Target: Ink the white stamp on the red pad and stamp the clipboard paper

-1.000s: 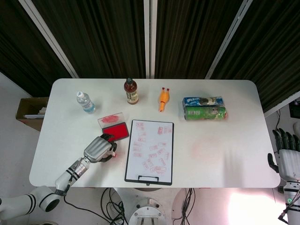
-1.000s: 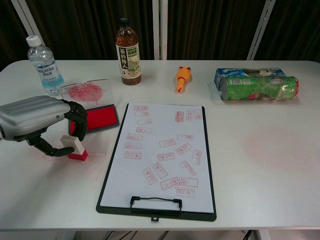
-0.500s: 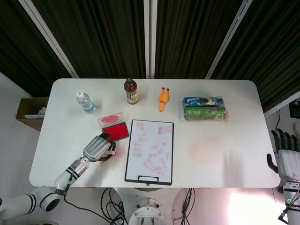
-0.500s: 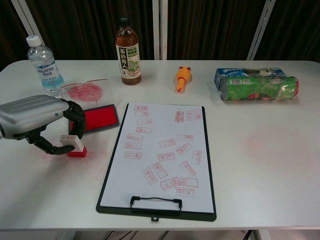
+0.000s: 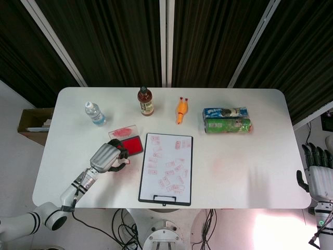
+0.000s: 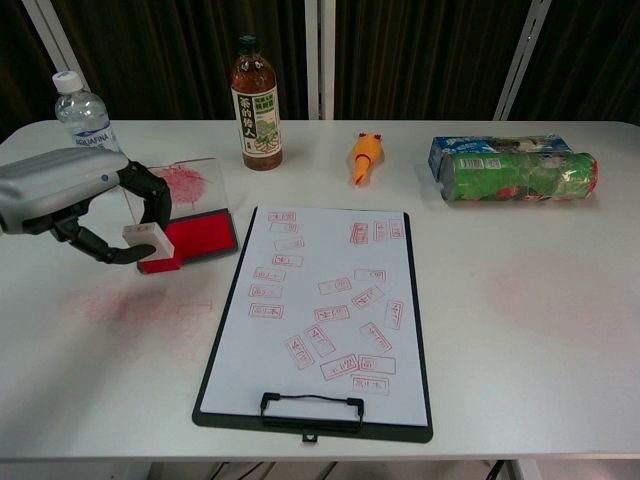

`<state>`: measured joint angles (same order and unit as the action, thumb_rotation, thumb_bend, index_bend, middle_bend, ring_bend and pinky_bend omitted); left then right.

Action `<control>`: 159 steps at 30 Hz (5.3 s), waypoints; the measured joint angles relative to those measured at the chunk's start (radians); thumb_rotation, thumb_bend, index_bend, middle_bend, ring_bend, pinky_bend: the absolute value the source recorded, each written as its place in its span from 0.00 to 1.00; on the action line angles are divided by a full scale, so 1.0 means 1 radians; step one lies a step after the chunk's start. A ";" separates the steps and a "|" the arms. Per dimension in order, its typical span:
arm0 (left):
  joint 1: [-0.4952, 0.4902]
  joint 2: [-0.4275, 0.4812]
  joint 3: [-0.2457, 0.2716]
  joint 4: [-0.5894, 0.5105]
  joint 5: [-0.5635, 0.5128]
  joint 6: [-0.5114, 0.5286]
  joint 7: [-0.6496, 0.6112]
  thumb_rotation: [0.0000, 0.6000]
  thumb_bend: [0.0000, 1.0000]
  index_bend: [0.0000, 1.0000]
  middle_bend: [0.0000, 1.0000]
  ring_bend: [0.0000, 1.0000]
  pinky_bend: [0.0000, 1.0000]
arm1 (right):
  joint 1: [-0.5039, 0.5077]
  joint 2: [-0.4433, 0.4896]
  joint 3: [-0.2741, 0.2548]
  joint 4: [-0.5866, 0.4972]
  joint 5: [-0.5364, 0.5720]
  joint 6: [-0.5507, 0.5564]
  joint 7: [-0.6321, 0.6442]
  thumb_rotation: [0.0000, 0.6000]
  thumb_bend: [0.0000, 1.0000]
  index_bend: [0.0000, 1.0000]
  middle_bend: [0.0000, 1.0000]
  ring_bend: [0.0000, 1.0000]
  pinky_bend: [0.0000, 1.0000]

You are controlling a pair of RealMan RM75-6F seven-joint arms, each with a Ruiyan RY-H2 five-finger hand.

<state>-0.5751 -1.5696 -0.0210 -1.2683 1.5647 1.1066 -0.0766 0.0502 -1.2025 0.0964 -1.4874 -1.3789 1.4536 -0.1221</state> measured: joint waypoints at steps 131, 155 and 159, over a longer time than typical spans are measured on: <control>-0.409 -0.452 -0.159 0.438 -0.234 -0.358 0.054 1.00 0.45 0.75 0.79 0.72 0.81 | -0.033 0.030 0.002 0.039 0.034 -0.011 0.095 1.00 0.40 0.00 0.00 0.00 0.00; -0.328 -0.216 -0.210 0.051 -0.263 -0.237 0.087 1.00 0.46 0.75 0.79 0.72 0.81 | -0.031 0.029 0.010 0.037 0.024 -0.003 0.100 1.00 0.40 0.00 0.00 0.00 0.00; -0.245 -0.096 -0.168 -0.102 -0.270 -0.184 0.127 1.00 0.46 0.75 0.79 0.72 0.81 | -0.027 0.023 0.007 0.035 0.020 -0.007 0.091 1.00 0.40 0.00 0.00 0.00 0.00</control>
<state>-0.8203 -1.6652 -0.1886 -1.3706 1.2945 0.9229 0.0502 0.0230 -1.1796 0.1034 -1.4521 -1.3593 1.4465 -0.0315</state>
